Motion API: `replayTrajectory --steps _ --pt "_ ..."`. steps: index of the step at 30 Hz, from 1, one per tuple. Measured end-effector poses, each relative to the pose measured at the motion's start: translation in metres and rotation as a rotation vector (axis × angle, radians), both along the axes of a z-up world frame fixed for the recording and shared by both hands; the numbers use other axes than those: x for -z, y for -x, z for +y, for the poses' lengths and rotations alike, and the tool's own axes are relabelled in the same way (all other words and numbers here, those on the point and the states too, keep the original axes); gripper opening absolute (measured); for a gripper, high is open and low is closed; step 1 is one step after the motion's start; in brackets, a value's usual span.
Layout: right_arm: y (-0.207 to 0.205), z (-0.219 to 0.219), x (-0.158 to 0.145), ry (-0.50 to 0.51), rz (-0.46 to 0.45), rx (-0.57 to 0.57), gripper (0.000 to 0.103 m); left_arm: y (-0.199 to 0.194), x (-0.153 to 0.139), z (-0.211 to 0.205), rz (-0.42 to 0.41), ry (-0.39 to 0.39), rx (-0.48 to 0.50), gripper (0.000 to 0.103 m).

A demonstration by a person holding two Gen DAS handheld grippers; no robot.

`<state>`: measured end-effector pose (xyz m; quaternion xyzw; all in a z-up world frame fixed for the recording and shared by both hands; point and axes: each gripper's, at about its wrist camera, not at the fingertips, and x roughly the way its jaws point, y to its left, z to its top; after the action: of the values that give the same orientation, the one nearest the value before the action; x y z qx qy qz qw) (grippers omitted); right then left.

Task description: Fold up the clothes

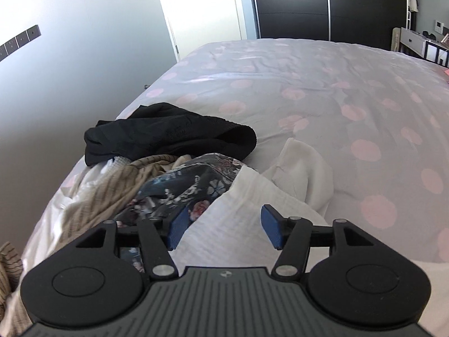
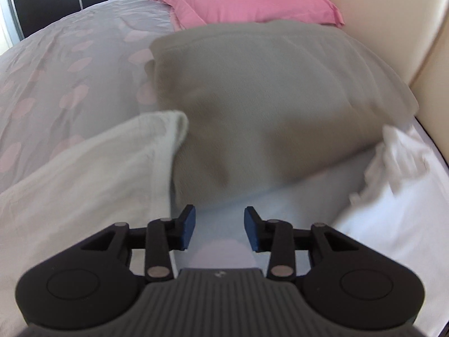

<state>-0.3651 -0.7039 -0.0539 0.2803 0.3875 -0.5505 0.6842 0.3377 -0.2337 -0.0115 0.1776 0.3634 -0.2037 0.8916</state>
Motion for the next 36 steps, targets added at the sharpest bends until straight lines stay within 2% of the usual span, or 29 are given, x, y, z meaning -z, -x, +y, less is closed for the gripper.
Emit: replayTrajectory --steps 1,3,7,11,13,16,17,19,21,28,36 --pt "0.007 0.004 0.002 -0.008 -0.017 0.016 0.041 -0.002 0.004 -0.001 0.008 0.009 -0.013 0.02" --pt "0.021 0.012 0.006 -0.026 -0.047 0.045 0.041 0.0 0.005 0.0 -0.006 0.049 -0.021 0.005" --pt "0.044 0.024 0.018 -0.07 -0.076 0.086 0.041 0.01 -0.015 0.004 -0.093 0.109 -0.005 0.003" --pt "0.057 0.028 0.026 -0.122 -0.09 0.128 0.041 0.0 -0.048 0.015 -0.194 0.168 -0.075 0.003" --pt "0.059 0.032 0.027 -0.147 -0.11 0.137 0.041 -0.011 -0.051 0.014 -0.179 0.15 -0.089 0.003" --pt "0.056 0.041 0.027 -0.186 -0.125 0.113 0.041 -0.019 -0.04 0.001 -0.1 0.041 -0.06 0.01" --pt "0.054 0.046 0.027 -0.201 -0.128 0.093 0.041 -0.015 -0.038 0.0 -0.099 0.034 -0.058 0.014" --pt "0.048 0.055 0.026 -0.225 -0.125 0.056 0.041 -0.005 -0.038 0.003 -0.096 0.06 -0.05 0.037" --pt "0.045 0.065 0.024 -0.243 -0.123 0.025 0.041 0.009 -0.039 0.012 -0.096 0.089 -0.045 0.049" --pt "0.054 0.097 0.022 -0.322 -0.138 -0.009 0.041 0.062 -0.052 0.07 -0.03 0.094 0.02 0.049" --pt "0.071 0.134 0.036 -0.393 -0.11 -0.003 0.041 0.12 -0.046 0.15 0.054 0.094 -0.027 0.049"
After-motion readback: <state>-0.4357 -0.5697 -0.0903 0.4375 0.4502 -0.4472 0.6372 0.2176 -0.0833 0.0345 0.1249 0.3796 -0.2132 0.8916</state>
